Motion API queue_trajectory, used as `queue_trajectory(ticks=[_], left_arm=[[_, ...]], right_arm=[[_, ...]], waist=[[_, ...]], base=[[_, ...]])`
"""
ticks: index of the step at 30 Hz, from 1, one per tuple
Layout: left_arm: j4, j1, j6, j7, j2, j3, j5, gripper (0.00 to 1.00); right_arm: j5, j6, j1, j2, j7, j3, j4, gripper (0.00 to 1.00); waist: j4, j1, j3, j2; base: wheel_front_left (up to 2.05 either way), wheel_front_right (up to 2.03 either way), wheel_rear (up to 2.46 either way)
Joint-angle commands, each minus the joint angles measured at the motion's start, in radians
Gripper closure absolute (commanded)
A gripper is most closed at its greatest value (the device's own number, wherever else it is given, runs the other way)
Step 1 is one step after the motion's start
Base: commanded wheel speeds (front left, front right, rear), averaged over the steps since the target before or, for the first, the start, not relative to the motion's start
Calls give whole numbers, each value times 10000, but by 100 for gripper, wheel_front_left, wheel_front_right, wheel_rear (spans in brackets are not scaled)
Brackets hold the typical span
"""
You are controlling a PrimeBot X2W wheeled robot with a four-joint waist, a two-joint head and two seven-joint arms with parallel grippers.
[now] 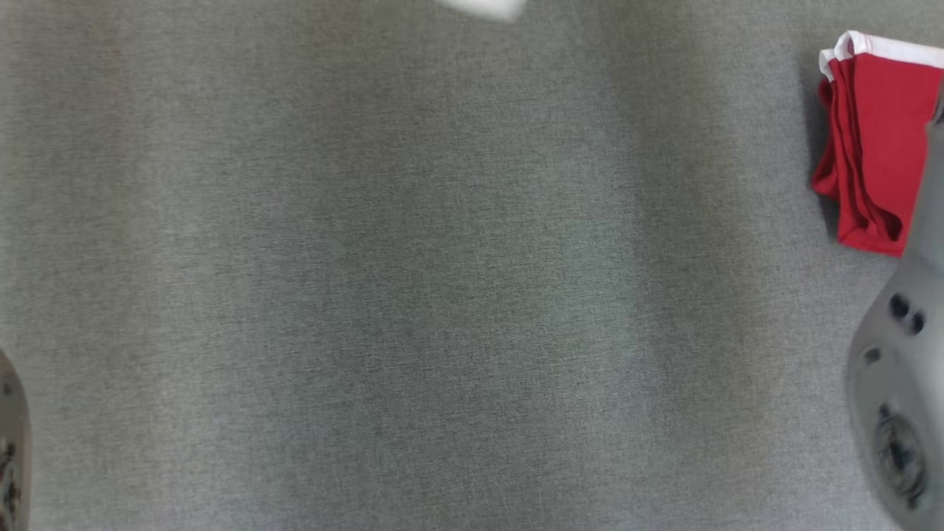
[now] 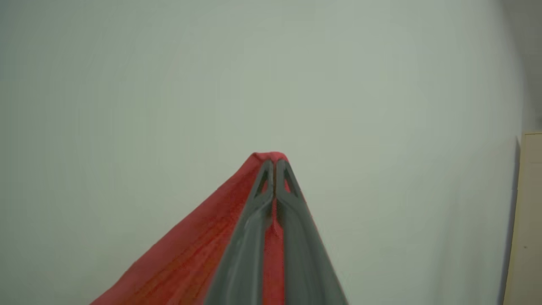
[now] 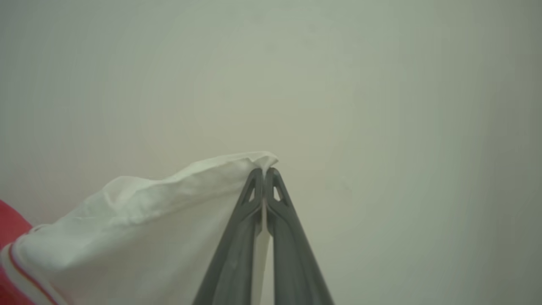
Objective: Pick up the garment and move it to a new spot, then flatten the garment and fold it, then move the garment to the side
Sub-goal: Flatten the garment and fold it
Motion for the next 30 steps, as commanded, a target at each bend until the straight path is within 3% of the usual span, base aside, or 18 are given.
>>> queue_trajectory(ticks=[1,6,10,15,21,30], left_arm=[[55,52,-73,-60,-6,-39,17,100],[402,1370,-314,-326,234,-737,233,100],[253,3025,-323,-499,343,-1681,353,100],[59,5186,-321,-532,-16,-1819,-188,100],[969,7186,-308,-459,-233,-2206,-577,100],[1279,10868,39,97,-636,-2275,-1776,100]], right_arm=[[-50,-21,376,74,11,11,-199,100],[-552,-21,1854,61,440,538,-1208,100],[-243,-21,3279,-572,825,1479,-1150,100],[1786,-21,4811,-1790,1936,2429,-1049,100],[4657,-22,6512,-3292,4170,3446,-1821,100],[7731,-21,9660,-4500,6711,3002,-3167,100]], waist=[[-79,-2,139,-2],[-105,-2,614,-2],[25,-2,734,-2],[370,-2,337,-2],[573,-2,-620,-2],[889,-2,-2885,-2]], base=[[0,0,0],[0,0,0],[0,0,0],[0,0,0],[0,0,0],[0,0,0]])
